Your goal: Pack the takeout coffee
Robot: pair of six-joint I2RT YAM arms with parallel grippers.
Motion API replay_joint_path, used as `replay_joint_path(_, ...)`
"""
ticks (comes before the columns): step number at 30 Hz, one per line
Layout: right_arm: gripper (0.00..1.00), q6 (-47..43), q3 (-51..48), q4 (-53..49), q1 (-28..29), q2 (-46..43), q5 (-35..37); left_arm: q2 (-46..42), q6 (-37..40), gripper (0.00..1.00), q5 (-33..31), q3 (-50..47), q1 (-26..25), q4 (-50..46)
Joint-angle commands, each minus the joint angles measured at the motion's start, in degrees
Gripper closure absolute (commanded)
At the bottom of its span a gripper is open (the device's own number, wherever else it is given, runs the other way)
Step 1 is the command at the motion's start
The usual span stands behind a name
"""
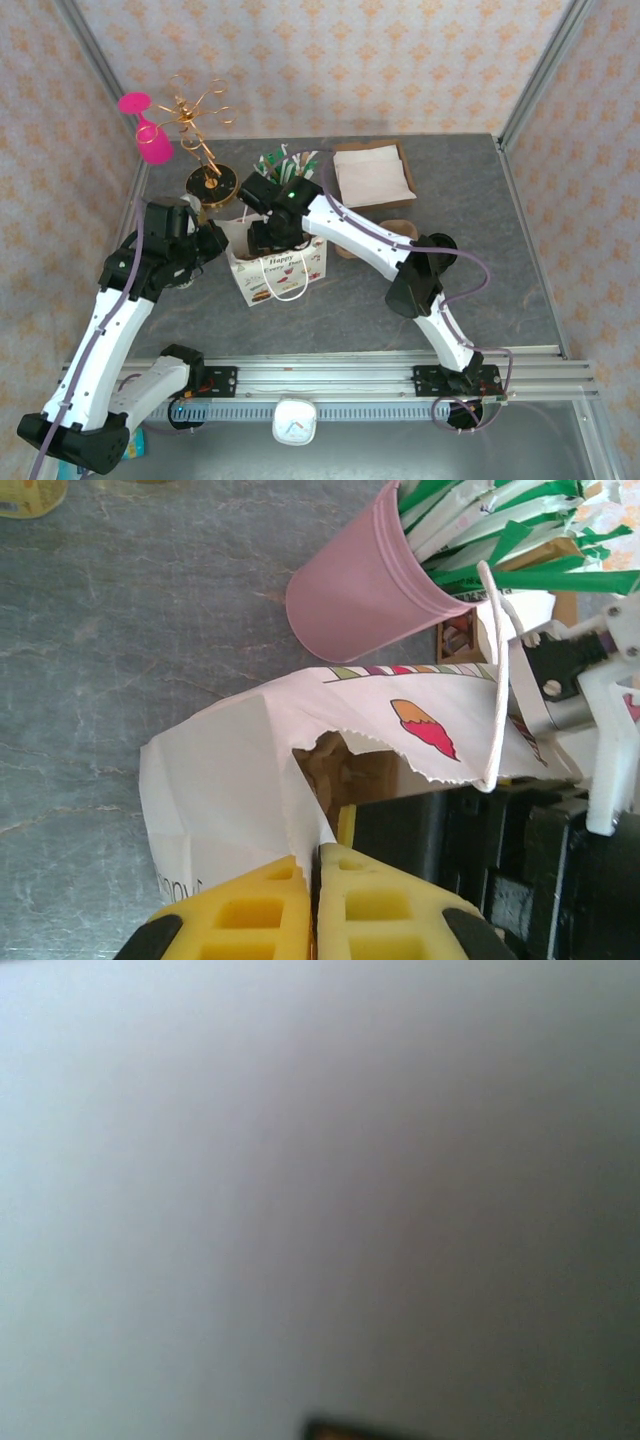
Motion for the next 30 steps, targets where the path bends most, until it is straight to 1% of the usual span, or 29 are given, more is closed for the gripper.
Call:
replay_joint_path(1, 0.34, -0.17, 1.56, -2.71, 0.79, -2.39, -0.09, 0.52, 0.24, 0.9, -3.34, -0.03, -0.64, -1.51)
replay_joint_path(9, 0.27, -1.14, 1.59, -4.06, 1.69, -4.39, 0.75, 1.22, -0.82, 0.9, -3.91, -0.55, -0.65, -0.5)
replay_joint_path(16, 0.23, -1.59, 0.4, -4.55, 2.35, -6.81, 1.43, 1.84, -1.04, 0.9, -5.85, -0.62, -0.65, -1.22)
replay_joint_path(20, 0.2, -1.67, -1.42, -4.21, 2.47, -8.79, 1.97, 1.92, -1.35, 0.85, -6.39, -0.28, -0.69, -1.08)
replay_joint_path(24, 0.17, -1.93, -2.25, -4.72, 2.51, -10.31, 2.53, 2.39, -1.26, 0.85, -6.61, 0.14, -0.69, -1.23)
replay_joint_path(28, 0.15, -2.61, -3.15, -4.77, 2.62, -11.95, 2.56, 2.29, -1.62, 0.82, -6.07, -0.03, -0.64, -0.64)
replay_joint_path(30, 0.13, -2.83, -3.26, -5.31, 2.73, -12.62, 3.09, 2.28, -1.31, 0.77, -5.78, 0.35, -0.67, -0.7)
